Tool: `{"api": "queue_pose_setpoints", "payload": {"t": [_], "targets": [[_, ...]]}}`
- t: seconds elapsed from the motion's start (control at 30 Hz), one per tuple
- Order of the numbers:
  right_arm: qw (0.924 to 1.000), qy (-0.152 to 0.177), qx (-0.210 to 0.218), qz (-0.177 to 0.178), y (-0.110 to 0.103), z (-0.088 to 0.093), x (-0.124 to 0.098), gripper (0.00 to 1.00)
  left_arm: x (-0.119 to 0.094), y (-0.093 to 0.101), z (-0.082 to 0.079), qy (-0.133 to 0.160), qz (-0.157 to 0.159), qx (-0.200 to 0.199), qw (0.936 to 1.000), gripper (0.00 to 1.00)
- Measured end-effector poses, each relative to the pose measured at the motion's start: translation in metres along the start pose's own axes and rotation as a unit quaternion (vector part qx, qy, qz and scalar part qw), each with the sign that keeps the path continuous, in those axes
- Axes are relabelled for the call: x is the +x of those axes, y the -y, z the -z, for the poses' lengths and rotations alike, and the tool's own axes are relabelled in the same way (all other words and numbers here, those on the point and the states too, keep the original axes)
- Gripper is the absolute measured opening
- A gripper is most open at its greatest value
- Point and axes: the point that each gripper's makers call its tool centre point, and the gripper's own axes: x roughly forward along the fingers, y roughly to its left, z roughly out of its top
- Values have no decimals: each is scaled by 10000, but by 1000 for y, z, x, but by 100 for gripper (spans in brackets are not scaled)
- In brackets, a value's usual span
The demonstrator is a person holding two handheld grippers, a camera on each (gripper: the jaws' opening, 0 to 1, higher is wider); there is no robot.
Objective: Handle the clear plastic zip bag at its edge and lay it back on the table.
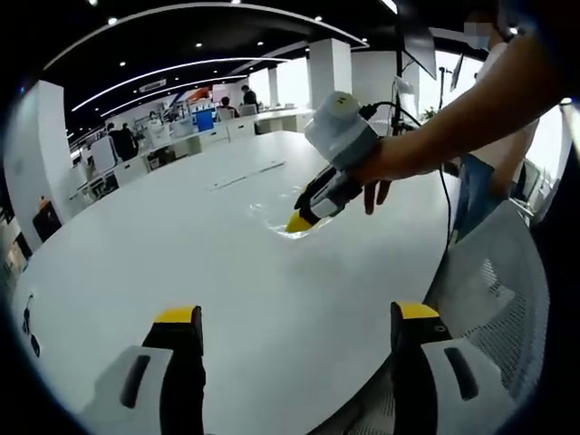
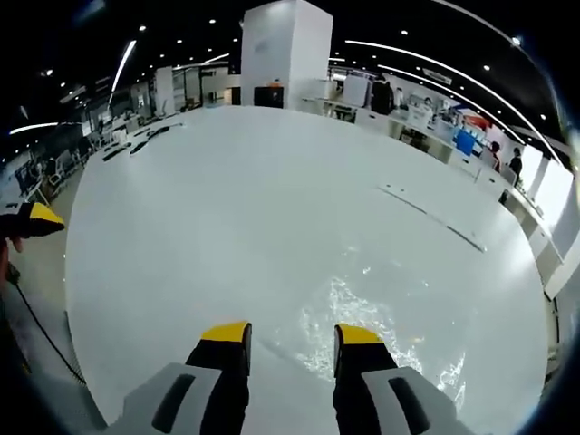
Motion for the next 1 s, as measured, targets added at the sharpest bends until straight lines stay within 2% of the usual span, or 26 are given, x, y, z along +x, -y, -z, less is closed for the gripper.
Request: {"api": "queue_pose_setpoints", "payload": {"t": [0.2, 0.63, 0.9, 1.0], "targets": [[9999, -125, 86, 23, -4, 8, 9, 28, 0, -1, 2, -62, 27, 65, 10000, 84], [9980, -160, 590, 137, -1, 11, 20, 29, 2, -3, 0, -107, 17, 78, 9999, 83], [9974, -234, 676, 117, -5, 15, 27, 28, 1, -4, 1, -140, 21, 102, 9998, 83], [9969, -310, 716, 70, -7, 18, 30, 25, -1, -5, 2, -139, -6, 75, 9999, 83]]}}
